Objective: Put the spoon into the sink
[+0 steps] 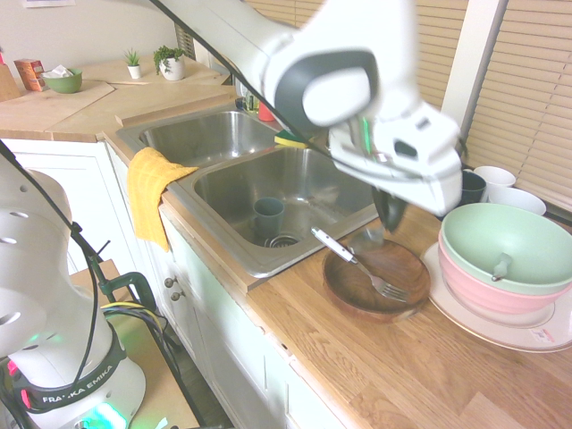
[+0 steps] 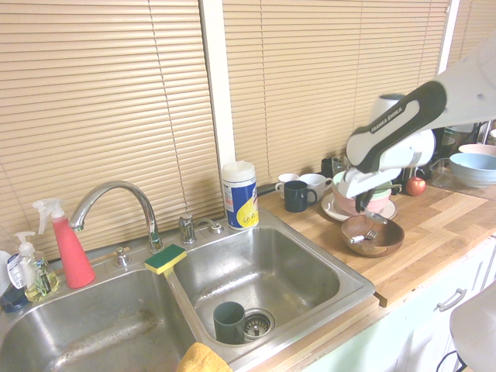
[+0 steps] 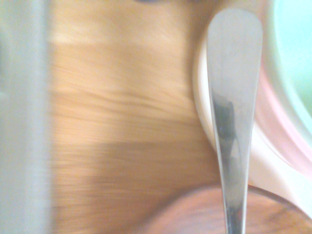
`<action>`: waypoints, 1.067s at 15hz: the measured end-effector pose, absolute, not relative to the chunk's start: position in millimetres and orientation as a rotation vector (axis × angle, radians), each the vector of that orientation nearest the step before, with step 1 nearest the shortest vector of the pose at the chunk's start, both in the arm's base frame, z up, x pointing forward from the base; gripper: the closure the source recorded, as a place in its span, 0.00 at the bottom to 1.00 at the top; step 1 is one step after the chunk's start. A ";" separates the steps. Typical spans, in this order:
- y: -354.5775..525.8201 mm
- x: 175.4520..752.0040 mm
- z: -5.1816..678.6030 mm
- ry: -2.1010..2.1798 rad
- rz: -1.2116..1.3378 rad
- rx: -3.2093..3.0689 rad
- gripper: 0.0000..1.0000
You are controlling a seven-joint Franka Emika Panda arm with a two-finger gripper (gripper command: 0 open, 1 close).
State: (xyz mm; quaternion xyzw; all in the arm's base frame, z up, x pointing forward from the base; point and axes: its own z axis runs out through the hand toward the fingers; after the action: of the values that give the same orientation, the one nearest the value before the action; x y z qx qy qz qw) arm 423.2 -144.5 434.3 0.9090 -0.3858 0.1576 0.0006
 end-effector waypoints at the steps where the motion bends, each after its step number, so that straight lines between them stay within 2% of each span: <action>1: -118.1 424.8 444.1 -1.173 0.510 2.851 1.00; 5: 9.3 433.6 430.5 -1.013 0.534 2.801 1.00; 8: 81.7 436.3 384.3 -0.903 0.510 2.746 1.00; 16: 147.8 502.3 237.5 -0.806 0.315 2.699 1.00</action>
State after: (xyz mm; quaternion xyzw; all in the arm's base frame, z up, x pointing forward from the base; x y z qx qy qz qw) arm 502.3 147.8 237.5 0.9411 -0.2811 0.1099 0.1528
